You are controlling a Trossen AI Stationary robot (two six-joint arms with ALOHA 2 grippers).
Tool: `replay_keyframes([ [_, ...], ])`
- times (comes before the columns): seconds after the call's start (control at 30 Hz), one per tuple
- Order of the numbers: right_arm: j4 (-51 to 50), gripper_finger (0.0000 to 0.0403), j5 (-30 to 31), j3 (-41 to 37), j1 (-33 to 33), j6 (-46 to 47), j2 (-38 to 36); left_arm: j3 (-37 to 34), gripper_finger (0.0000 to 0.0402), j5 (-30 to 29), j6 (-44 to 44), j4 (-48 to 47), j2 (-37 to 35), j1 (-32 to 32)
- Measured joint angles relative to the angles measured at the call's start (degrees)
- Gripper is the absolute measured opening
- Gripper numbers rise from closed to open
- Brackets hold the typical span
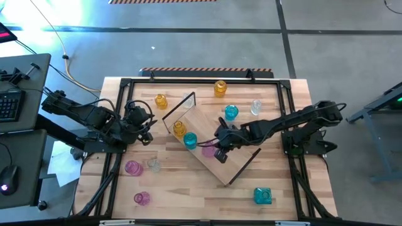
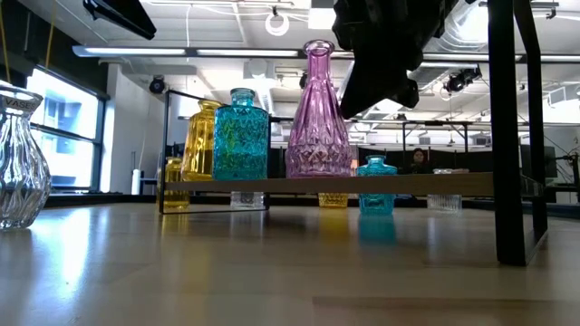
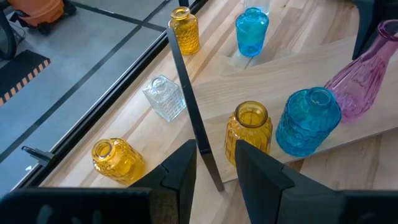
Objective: Sort vases onto shelf
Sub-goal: Put the top right pink crystal vase on the shelf
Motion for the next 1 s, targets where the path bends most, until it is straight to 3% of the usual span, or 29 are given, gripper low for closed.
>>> replay_keyframes([
  [1.0,4.8,0.0,-4.1,0.0,0.0,-0.5,1.0,0.0,0.0104,0.0,0.0,0.0,0.0,0.0],
])
